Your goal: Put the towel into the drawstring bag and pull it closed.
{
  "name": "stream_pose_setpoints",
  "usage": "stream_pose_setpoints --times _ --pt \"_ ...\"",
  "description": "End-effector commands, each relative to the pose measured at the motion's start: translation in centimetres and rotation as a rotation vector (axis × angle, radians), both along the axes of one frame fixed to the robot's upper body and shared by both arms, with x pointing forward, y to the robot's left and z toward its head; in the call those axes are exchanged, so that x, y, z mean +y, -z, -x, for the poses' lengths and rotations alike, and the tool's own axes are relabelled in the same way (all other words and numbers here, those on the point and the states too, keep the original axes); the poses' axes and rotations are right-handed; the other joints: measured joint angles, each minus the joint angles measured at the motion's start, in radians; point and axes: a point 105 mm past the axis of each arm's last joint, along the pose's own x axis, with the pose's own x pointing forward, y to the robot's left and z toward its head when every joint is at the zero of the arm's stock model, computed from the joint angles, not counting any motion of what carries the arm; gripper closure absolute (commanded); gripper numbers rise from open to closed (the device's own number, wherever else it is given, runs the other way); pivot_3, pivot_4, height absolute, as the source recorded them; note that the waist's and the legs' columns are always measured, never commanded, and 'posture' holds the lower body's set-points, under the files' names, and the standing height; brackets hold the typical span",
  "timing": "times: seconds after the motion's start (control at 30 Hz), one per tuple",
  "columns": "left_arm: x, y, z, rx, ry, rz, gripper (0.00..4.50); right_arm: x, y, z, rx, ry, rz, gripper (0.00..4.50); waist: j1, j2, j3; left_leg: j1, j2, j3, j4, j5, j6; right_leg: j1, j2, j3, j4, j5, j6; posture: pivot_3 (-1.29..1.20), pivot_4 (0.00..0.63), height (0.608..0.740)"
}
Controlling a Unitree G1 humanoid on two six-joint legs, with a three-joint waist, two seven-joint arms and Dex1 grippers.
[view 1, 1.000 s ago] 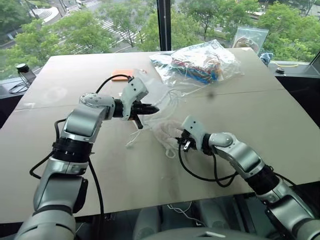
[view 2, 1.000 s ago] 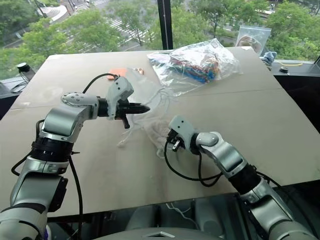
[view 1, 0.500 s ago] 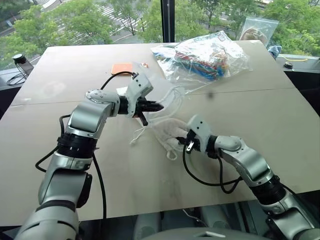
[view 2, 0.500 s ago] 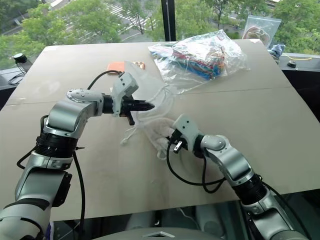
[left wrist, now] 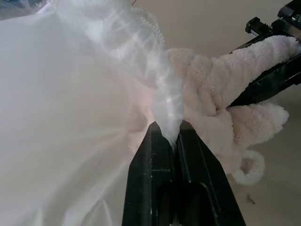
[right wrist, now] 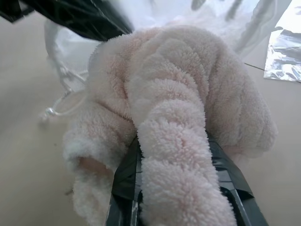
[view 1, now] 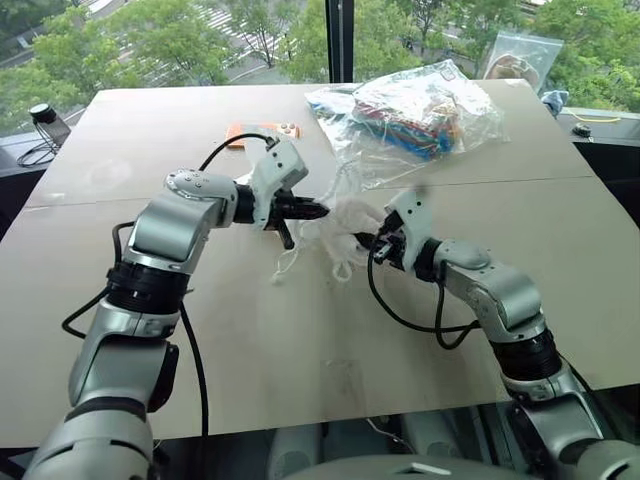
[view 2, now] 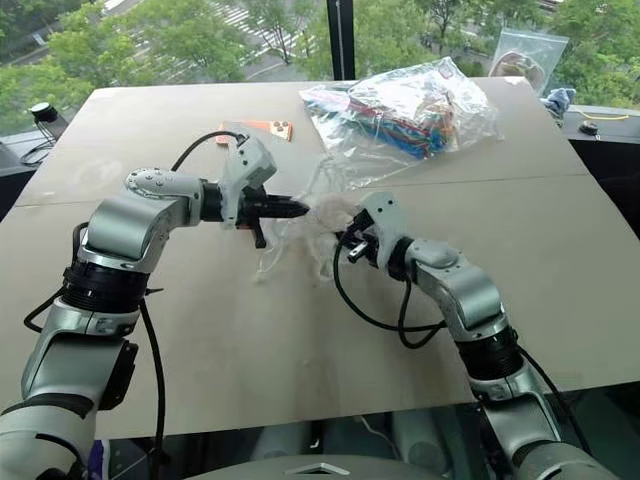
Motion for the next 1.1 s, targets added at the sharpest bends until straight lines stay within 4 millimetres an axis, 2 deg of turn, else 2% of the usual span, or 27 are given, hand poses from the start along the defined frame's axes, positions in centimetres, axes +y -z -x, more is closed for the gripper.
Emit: stream_pose_setpoints --times 0.03,0.23,0.33,0.4,0.5,0.57,0.67,0.77,1.0,1.1 --pt "0.0 -1.4 -0.2 -0.049 0.000 -0.003 4.50 -1.3 -2.7 -0.5 -0.057 0.040 -0.048 4.32 0.000 0.000 0.000 0.000 0.000 0.000 0.000 0.000 0.000 0.000 0.000 0.000 0.000 0.000 0.000 0.00 0.150 0.740" --pt "0.0 -1.6 -0.4 -0.045 -0.002 0.004 4.50 -3.8 -3.4 -0.6 -0.025 0.108 -0.095 4.32 0.001 0.001 0.001 -0.002 0.000 -0.001 0.000 0.000 0.000 0.000 -0.001 -0.001 -0.002 0.000 0.000 0.00 0.150 0.740" --pt "-0.4 -2.1 -0.4 -0.039 0.000 0.034 4.50 -3.7 -3.2 -0.8 -0.024 0.113 -0.078 4.32 -0.001 0.001 0.001 -0.002 0.000 -0.001 0.000 0.000 0.000 0.000 -0.001 -0.001 -0.002 0.000 0.000 0.00 0.150 0.740" --pt "-0.7 -2.5 -0.4 -0.039 0.008 0.057 4.50 -2.8 -3.0 -0.8 -0.020 0.095 -0.078 4.32 -0.001 0.001 0.001 -0.002 0.000 -0.001 0.000 0.000 0.000 0.000 -0.001 -0.001 -0.002 0.000 0.000 0.00 0.150 0.740" --pt "-1.3 -3.4 -0.3 -0.041 0.022 0.107 4.50 -0.7 -1.3 -1.1 -0.017 0.056 0.012 4.32 -0.003 0.001 0.001 -0.002 0.000 -0.001 0.000 0.000 0.000 0.000 -0.001 -0.001 -0.002 0.000 0.000 0.00 0.150 0.740" --pt "-1.6 -3.9 -0.4 -0.039 0.020 0.132 4.50 -0.1 0.2 -1.3 -0.027 0.049 0.110 4.32 -0.002 0.001 0.001 -0.002 0.000 -0.001 0.000 0.000 0.000 0.000 -0.001 -0.001 -0.002 0.000 0.000 0.00 0.150 0.740" --pt "-1.6 -4.1 -0.2 -0.032 0.018 0.144 4.50 -0.2 2.5 -1.5 -0.037 0.049 0.241 4.32 -0.002 0.002 0.001 -0.003 0.000 -0.001 0.000 0.000 0.000 -0.001 -0.001 -0.002 -0.003 0.000 0.000 0.00 0.150 0.740" --pt "-1.3 -4.0 0.0 -0.024 0.017 0.143 4.50 -0.8 3.2 -1.6 -0.020 0.066 0.261 4.32 0.000 0.002 0.001 -0.006 -0.001 -0.002 0.001 0.000 0.000 -0.003 -0.001 -0.003 -0.003 0.000 0.000 0.00 0.150 0.740" --pt "-0.5 -4.5 0.0 0.004 -0.014 0.184 4.50 -4.1 3.1 -1.6 -0.025 0.135 0.309 4.33 0.008 0.002 0.001 -0.011 -0.001 -0.004 0.003 0.000 0.000 -0.006 -0.002 -0.005 -0.003 0.000 0.000 0.00 0.150 0.740" --pt "0.0 -3.9 0.1 0.018 -0.020 0.160 4.50 -4.2 0.9 -0.2 -0.027 0.084 0.161 4.33 0.008 0.002 0.001 -0.011 -0.002 -0.005 0.003 0.000 0.000 -0.006 -0.002 -0.005 -0.003 0.000 0.000 0.00 0.150 0.740"
